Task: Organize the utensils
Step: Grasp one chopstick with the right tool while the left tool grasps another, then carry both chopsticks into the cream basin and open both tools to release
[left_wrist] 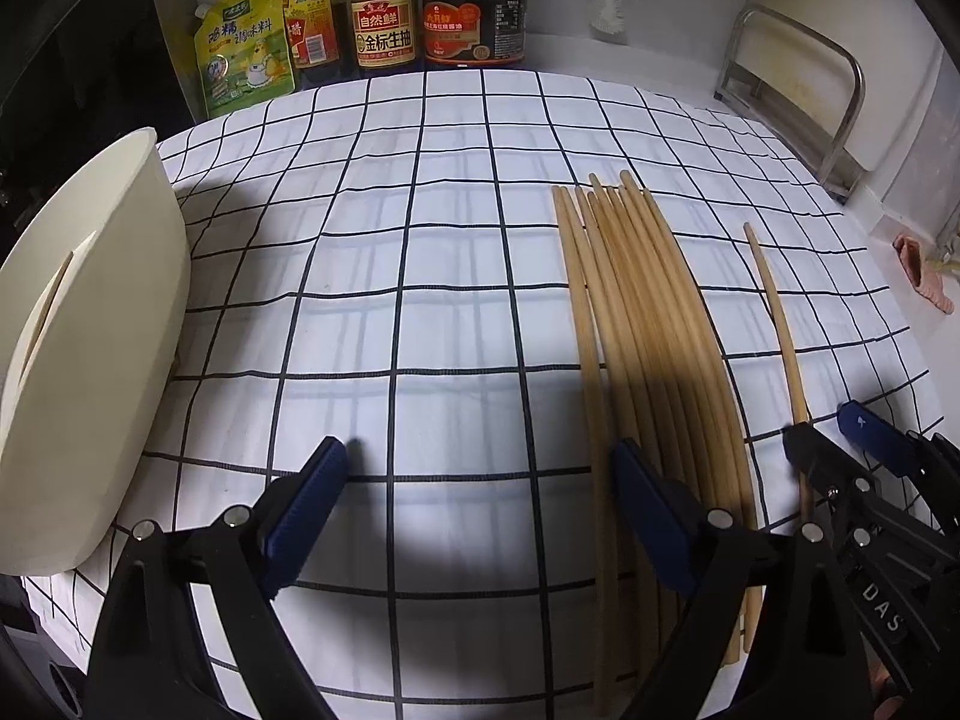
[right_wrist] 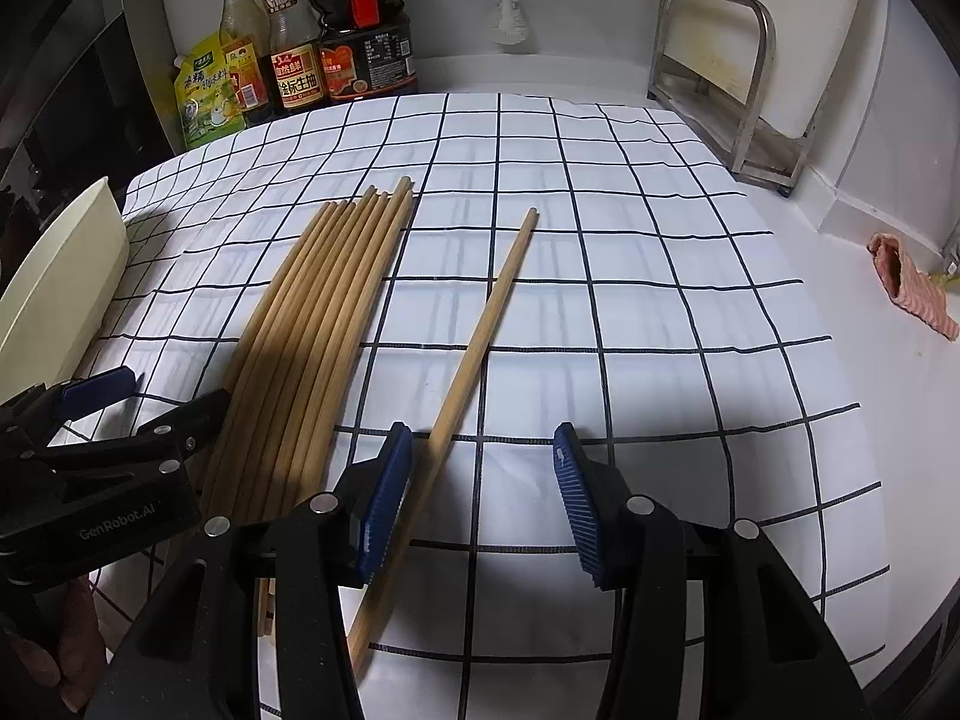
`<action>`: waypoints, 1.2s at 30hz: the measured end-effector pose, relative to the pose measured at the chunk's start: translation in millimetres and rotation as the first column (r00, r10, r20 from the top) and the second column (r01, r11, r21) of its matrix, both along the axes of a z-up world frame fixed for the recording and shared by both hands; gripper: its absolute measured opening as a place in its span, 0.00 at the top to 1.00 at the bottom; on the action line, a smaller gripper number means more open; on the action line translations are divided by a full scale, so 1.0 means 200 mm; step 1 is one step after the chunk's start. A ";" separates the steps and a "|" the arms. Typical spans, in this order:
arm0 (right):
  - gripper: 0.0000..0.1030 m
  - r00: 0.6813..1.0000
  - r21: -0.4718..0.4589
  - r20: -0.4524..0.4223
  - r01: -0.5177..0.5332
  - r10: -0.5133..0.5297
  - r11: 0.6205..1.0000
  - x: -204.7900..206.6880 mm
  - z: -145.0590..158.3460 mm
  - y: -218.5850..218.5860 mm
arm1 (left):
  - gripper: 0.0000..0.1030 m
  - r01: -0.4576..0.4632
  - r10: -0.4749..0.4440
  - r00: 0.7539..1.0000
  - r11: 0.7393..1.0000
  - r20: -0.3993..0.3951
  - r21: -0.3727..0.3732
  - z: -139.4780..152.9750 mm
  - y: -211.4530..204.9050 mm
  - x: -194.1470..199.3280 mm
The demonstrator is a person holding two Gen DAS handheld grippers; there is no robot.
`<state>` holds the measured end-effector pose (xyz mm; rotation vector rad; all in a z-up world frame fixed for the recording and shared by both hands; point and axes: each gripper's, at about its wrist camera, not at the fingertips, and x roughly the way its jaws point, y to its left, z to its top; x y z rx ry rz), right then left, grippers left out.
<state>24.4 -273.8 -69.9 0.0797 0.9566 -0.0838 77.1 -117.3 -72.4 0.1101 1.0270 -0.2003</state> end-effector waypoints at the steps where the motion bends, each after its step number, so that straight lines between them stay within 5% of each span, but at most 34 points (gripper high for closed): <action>1: 0.54 1.000 -0.002 0.000 0.000 0.000 1.000 0.00 0.00 0.00 | 0.15 0.001 -0.001 1.000 1.000 0.000 0.001 0.00 0.00 0.00; 10: 0.54 1.000 -0.033 -0.006 -0.008 0.008 0.999 0.00 -0.01 0.04 | 0.22 0.006 -0.006 1.000 1.000 0.007 -0.001 0.01 0.00 0.00; 14: 0.58 1.000 -0.032 -0.003 -0.024 0.024 0.999 0.00 -0.01 0.05 | 0.42 0.016 -0.016 1.000 1.000 0.013 -0.004 0.02 -0.01 0.00; 16: 0.68 0.999 -0.030 -0.002 -0.037 0.037 0.999 0.00 0.00 0.06 | 0.51 0.020 -0.020 1.000 1.000 0.015 -0.006 0.03 -0.01 0.00; 21: 0.89 0.999 -0.024 0.001 -0.047 0.047 0.999 0.00 0.00 0.07 | 0.90 0.034 -0.034 0.999 0.999 0.011 -0.021 0.04 -0.01 -0.01; 36: 0.94 0.997 0.050 0.068 -0.042 0.038 0.998 -0.05 0.17 0.12 | 0.92 0.050 -0.047 0.999 0.992 0.025 -0.118 0.16 0.10 -0.07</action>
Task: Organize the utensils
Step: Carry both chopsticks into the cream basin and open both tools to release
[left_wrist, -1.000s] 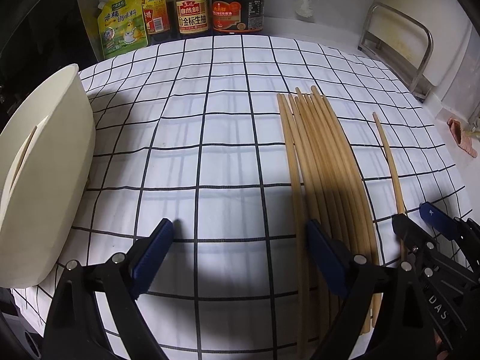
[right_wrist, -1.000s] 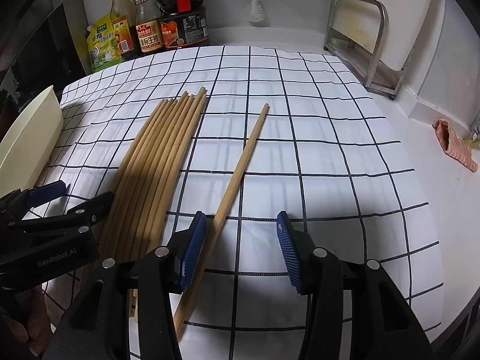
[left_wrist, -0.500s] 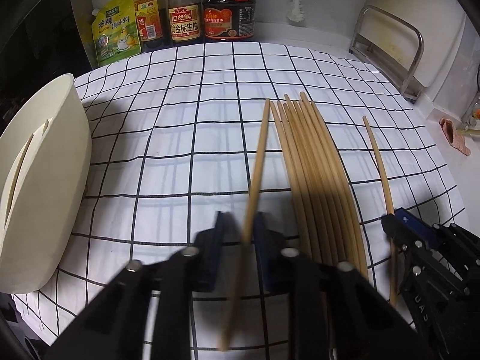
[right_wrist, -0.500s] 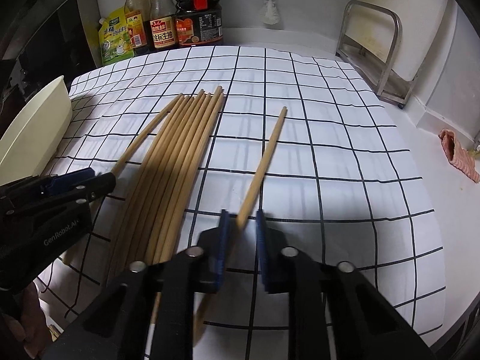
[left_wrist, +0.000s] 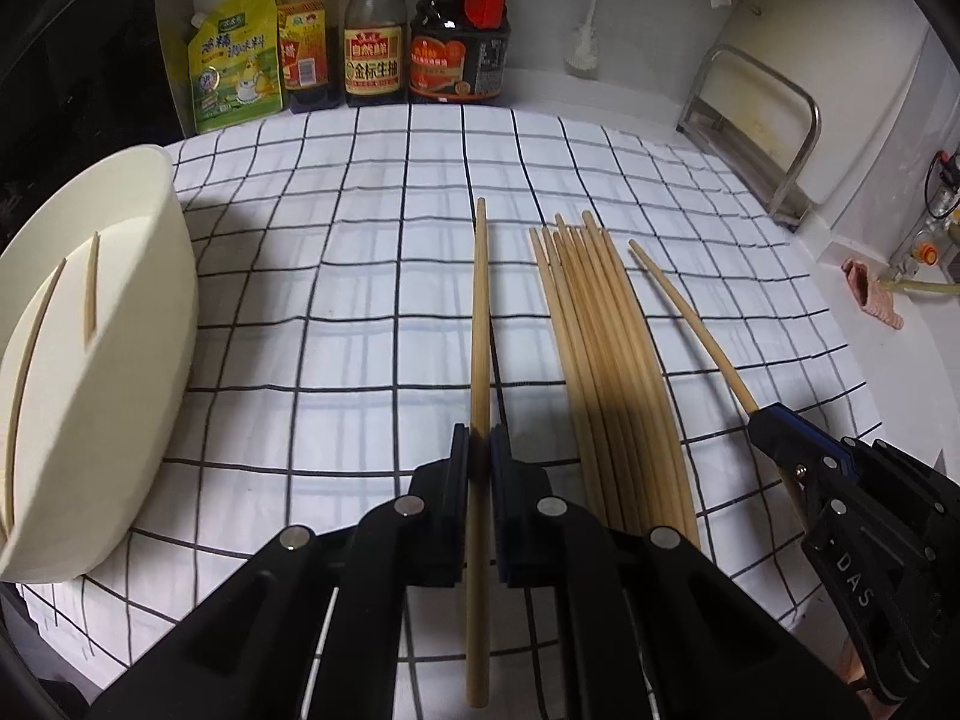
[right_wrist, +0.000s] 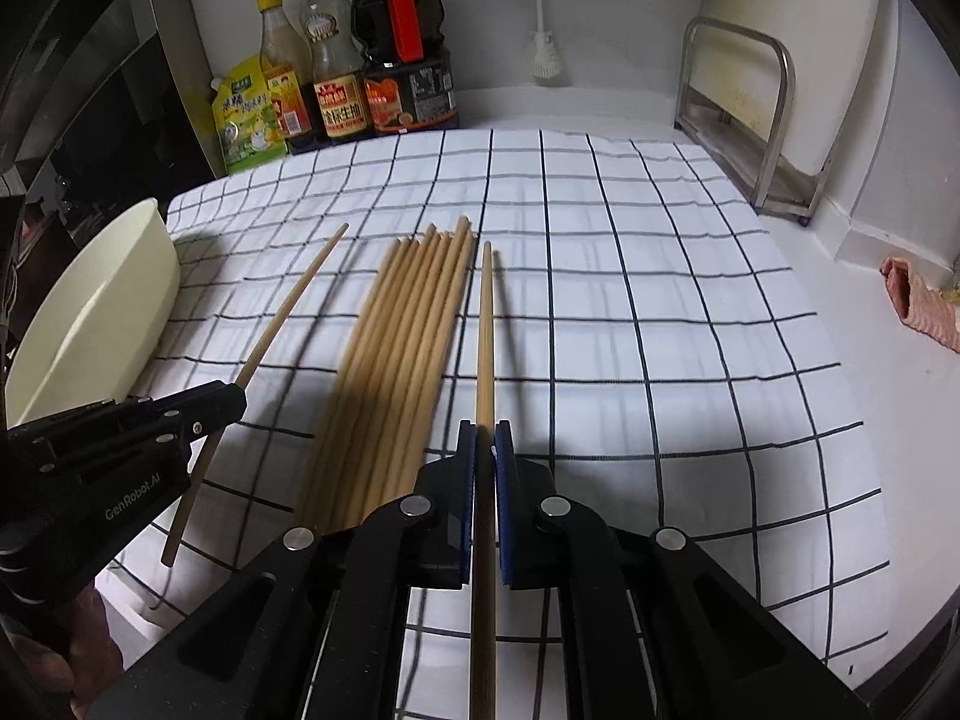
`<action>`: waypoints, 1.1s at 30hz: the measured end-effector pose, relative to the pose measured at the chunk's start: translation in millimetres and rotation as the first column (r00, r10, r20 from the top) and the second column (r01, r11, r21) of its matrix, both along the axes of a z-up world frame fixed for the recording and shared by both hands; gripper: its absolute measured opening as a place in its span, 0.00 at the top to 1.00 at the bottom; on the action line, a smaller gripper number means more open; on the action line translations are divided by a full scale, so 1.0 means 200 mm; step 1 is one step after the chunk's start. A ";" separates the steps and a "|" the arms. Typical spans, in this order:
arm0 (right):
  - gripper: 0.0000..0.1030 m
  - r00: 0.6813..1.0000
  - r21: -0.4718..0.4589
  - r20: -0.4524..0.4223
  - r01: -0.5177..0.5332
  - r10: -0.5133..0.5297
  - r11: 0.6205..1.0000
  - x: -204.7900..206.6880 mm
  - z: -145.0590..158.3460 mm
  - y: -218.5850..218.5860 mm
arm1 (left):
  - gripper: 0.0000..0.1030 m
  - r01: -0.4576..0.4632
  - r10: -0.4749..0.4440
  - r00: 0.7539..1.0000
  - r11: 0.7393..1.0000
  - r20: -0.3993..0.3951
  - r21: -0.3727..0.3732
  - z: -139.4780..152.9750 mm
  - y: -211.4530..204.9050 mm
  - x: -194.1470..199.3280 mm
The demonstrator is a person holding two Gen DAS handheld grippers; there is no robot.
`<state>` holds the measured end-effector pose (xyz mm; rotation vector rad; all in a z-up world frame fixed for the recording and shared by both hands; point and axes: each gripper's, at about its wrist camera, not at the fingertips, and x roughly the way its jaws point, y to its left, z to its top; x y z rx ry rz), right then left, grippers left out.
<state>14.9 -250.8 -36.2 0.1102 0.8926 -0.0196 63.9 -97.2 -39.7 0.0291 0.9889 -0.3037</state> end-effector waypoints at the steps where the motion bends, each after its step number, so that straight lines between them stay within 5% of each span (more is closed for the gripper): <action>1: 0.94 1.000 0.000 0.009 -0.001 0.001 1.000 0.00 0.02 0.01 | 0.92 -0.002 0.002 1.000 1.000 0.006 -0.006 0.02 0.02 0.00; 17: 0.94 0.969 0.026 0.167 -0.191 0.184 0.981 0.12 0.39 0.55 | 0.92 -0.130 0.139 0.979 0.989 0.148 -0.065 0.40 0.57 -0.04; 33: 0.94 0.883 0.072 0.128 -0.463 0.452 0.884 0.45 0.37 1.33 | 0.92 -0.337 0.338 0.933 0.941 0.125 -0.025 0.32 1.19 0.10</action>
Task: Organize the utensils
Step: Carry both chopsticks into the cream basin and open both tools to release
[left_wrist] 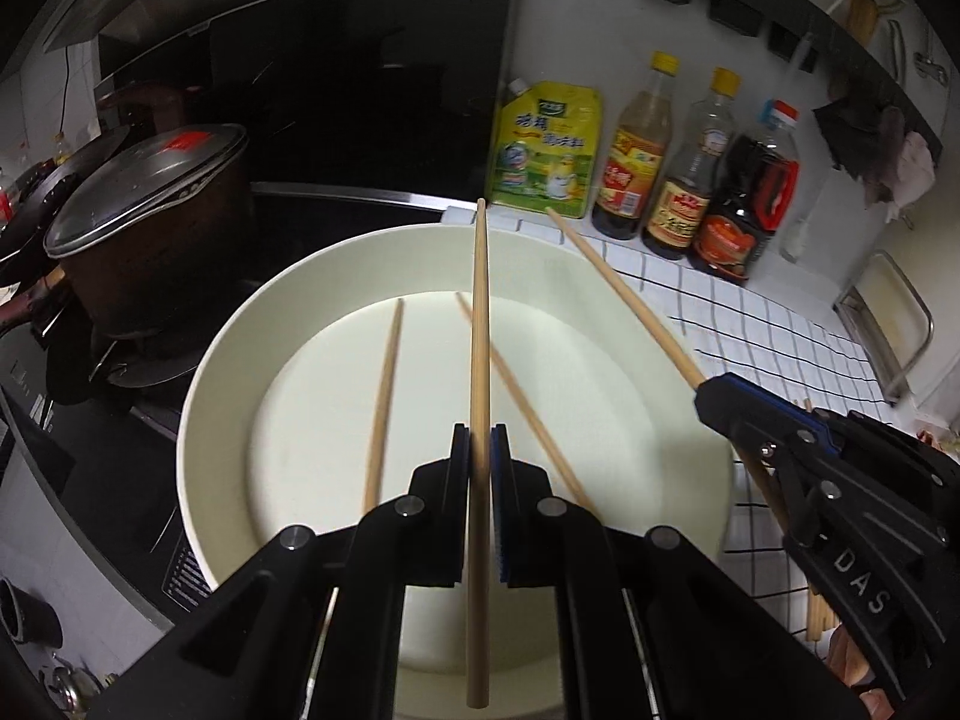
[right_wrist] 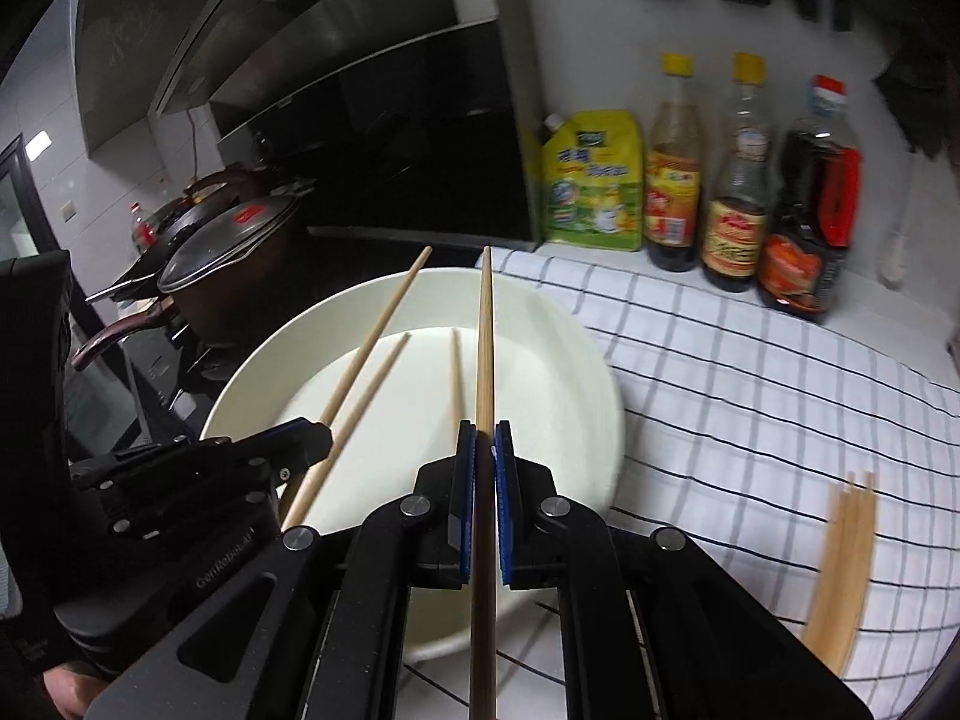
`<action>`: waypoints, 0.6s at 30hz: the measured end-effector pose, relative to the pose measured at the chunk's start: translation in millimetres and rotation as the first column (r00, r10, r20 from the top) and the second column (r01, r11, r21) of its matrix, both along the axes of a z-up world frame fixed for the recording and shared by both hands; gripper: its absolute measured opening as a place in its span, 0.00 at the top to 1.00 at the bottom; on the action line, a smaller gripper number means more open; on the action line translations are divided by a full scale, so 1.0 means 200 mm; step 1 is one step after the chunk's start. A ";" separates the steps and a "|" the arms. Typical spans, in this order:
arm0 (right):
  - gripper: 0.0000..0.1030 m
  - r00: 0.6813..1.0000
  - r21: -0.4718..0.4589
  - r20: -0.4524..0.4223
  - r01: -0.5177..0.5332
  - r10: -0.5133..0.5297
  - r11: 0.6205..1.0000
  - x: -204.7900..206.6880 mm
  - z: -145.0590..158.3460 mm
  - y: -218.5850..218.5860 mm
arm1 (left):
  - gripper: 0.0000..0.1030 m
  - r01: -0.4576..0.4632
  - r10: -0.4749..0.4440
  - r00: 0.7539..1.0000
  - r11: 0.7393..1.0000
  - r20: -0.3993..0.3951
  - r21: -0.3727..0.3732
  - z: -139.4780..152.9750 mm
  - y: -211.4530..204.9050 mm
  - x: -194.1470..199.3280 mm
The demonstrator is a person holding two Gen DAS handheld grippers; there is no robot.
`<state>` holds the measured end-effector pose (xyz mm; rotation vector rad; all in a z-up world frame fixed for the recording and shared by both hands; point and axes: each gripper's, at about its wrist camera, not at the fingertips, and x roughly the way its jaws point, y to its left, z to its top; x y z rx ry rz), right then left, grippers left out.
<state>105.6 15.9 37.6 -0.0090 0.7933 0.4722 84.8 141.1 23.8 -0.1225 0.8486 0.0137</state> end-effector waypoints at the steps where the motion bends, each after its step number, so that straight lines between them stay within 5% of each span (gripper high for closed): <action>1: 0.94 1.000 -0.002 -0.008 -0.008 0.008 1.000 0.01 -0.02 0.02 | 0.92 -0.004 0.004 1.000 1.000 -0.004 0.001 -0.01 0.02 0.01; 14: 0.94 0.990 -0.018 -0.140 -0.032 0.029 0.999 0.16 -0.22 0.16 | 0.92 -0.038 0.038 0.997 0.999 -0.068 0.001 -0.15 0.14 0.10; 18: 0.92 0.990 -0.016 -0.140 -0.014 0.012 1.000 0.16 -0.22 0.14 | 0.76 -0.050 0.050 0.996 0.999 -0.074 -0.006 -0.16 0.15 0.10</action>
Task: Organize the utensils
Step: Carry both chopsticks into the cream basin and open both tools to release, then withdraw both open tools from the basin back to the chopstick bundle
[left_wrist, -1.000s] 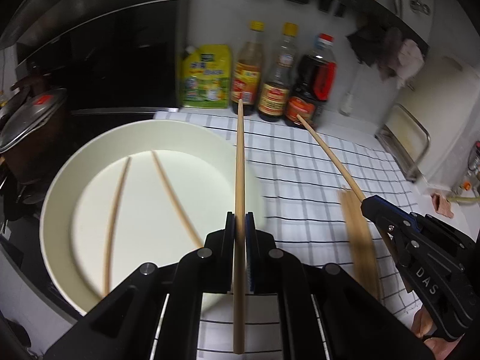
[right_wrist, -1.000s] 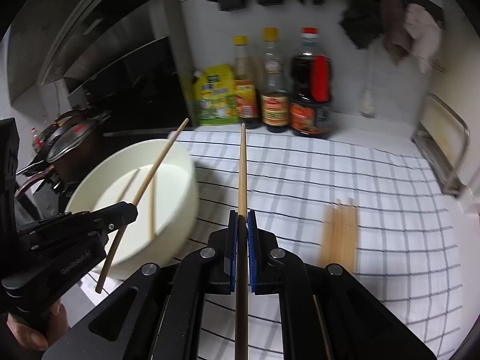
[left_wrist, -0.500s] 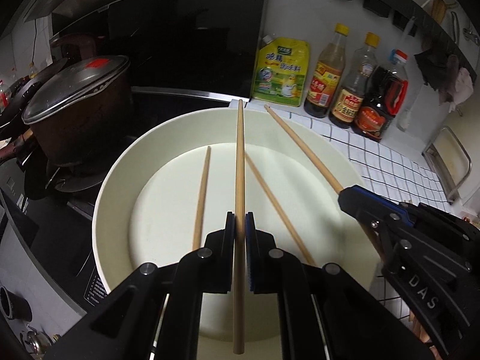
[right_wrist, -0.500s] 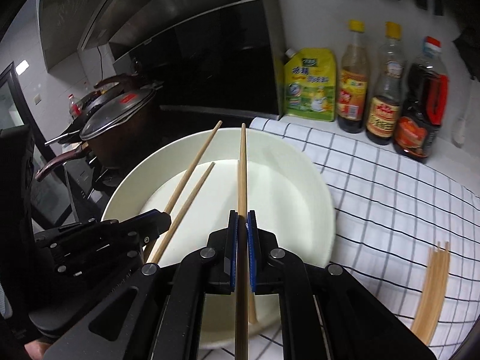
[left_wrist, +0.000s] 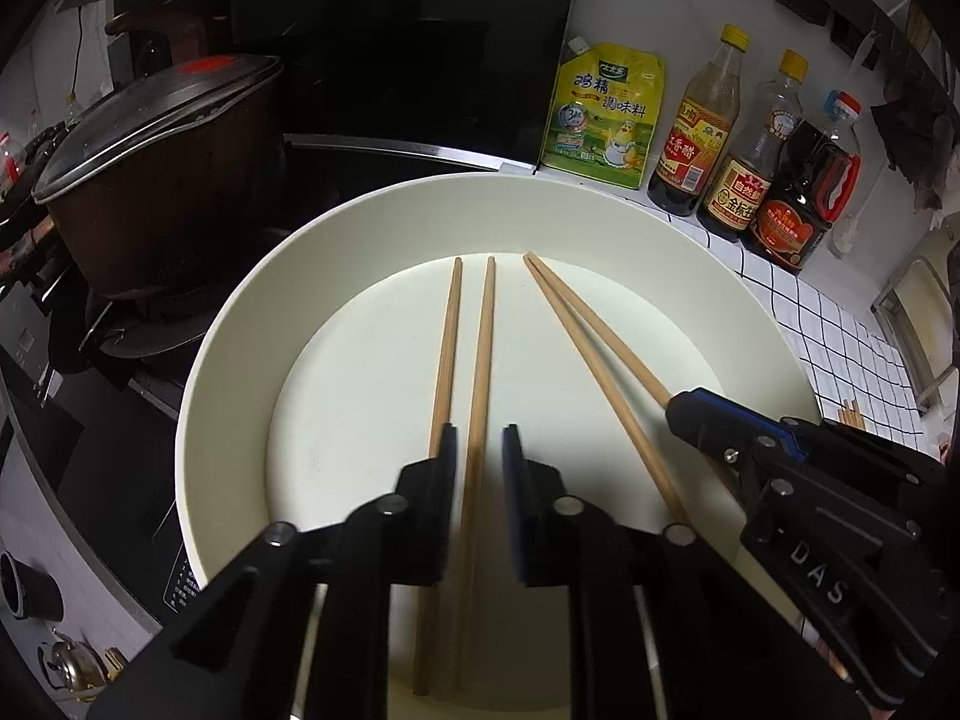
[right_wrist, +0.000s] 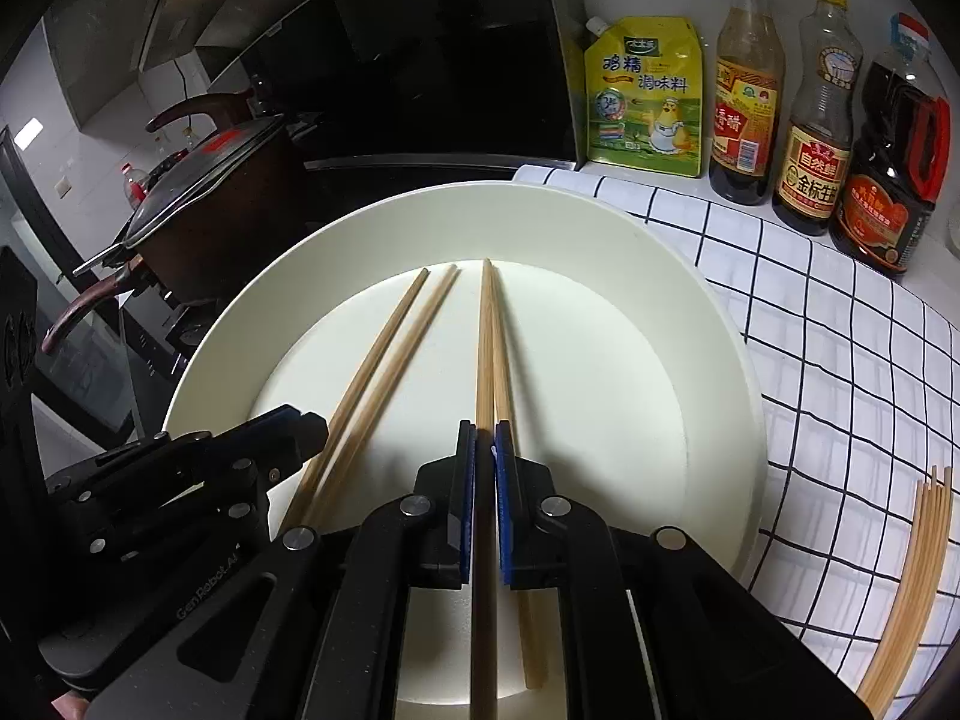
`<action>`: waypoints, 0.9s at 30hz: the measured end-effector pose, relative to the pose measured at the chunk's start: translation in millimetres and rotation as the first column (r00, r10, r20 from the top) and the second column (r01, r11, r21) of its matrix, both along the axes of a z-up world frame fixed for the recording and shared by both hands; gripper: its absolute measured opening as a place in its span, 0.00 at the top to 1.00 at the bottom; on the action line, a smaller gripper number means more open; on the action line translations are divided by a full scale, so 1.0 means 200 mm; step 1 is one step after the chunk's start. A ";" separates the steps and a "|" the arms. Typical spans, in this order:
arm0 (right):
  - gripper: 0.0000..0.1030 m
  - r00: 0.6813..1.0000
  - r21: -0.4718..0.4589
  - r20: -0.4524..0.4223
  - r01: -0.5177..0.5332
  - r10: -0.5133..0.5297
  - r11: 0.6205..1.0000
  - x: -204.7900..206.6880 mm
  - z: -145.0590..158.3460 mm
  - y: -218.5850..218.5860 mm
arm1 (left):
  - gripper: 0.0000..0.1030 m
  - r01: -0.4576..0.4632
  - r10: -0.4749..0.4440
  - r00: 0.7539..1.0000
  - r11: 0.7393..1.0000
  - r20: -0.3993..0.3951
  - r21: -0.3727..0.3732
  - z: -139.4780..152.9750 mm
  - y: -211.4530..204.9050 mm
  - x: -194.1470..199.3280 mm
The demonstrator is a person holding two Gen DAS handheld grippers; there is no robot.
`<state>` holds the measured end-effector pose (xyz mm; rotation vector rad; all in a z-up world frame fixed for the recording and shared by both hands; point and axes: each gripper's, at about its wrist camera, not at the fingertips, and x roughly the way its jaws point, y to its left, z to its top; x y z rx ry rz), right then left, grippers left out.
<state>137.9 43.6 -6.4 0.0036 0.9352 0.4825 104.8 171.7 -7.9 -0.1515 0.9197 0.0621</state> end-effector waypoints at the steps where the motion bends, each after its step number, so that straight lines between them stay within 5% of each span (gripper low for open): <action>1: 0.88 1.000 0.001 0.001 0.000 0.000 1.000 0.00 0.00 0.00 | 0.73 -0.003 0.003 1.000 1.000 0.003 0.000 0.00 0.01 -0.01; 9: 0.86 1.000 0.003 0.026 0.016 -0.016 1.000 -0.05 0.05 -0.03 | 0.59 -0.029 0.029 0.999 1.000 0.020 0.002 0.04 0.04 -0.06; 27: 0.83 0.991 0.033 0.101 0.086 -0.089 0.996 -0.28 0.17 -0.25 | 0.51 0.002 -0.002 0.998 1.000 0.057 0.014 0.11 -0.07 -0.18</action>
